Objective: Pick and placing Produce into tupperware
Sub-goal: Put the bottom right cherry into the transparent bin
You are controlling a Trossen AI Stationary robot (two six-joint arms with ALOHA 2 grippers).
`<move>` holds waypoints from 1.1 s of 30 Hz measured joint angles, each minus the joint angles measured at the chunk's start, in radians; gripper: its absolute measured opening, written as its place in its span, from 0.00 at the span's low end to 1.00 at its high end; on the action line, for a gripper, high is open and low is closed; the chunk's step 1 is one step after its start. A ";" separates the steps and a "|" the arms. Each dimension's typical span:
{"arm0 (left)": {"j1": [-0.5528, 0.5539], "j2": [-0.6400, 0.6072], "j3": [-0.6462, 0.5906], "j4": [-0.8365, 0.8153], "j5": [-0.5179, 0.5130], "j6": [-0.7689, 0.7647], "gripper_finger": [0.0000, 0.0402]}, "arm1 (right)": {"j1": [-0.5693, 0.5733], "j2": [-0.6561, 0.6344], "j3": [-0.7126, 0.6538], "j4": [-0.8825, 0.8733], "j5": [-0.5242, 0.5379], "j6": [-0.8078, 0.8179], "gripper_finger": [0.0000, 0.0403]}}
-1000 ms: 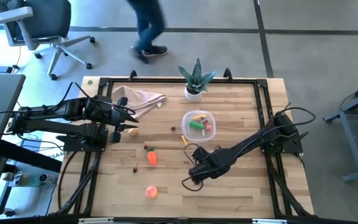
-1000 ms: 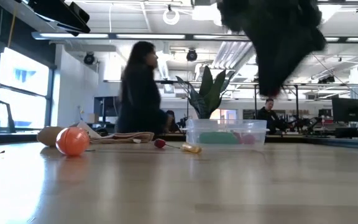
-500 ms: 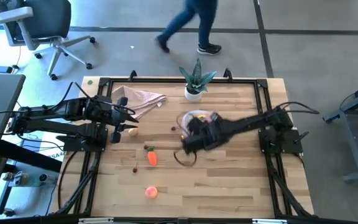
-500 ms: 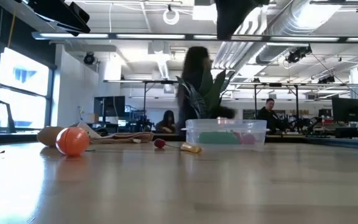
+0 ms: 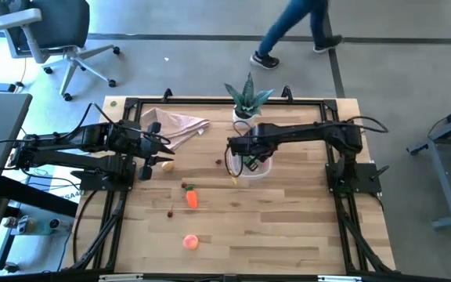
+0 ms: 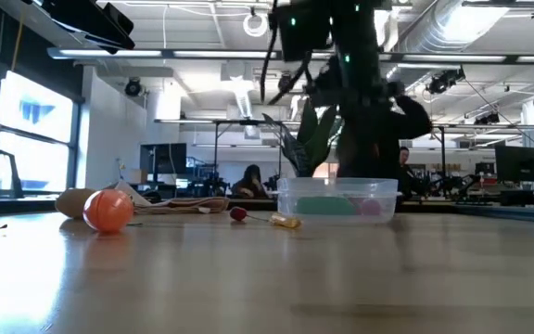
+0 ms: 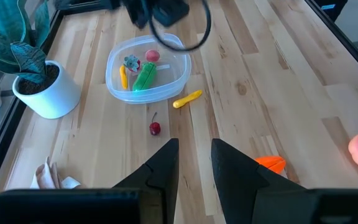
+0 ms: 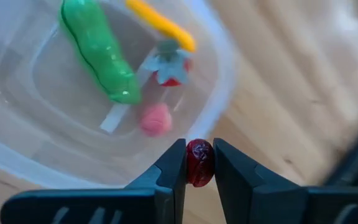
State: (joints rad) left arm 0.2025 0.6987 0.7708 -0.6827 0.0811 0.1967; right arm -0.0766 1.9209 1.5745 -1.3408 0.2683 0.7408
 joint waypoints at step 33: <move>0.000 0.000 0.000 0.000 0.000 0.000 0.21 | -0.087 0.000 -0.219 0.389 -0.096 -0.121 0.27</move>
State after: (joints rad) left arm 0.2027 0.6987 0.7708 -0.6827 0.0814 0.1964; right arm -0.1638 1.9209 1.3556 -0.9522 0.1719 0.6197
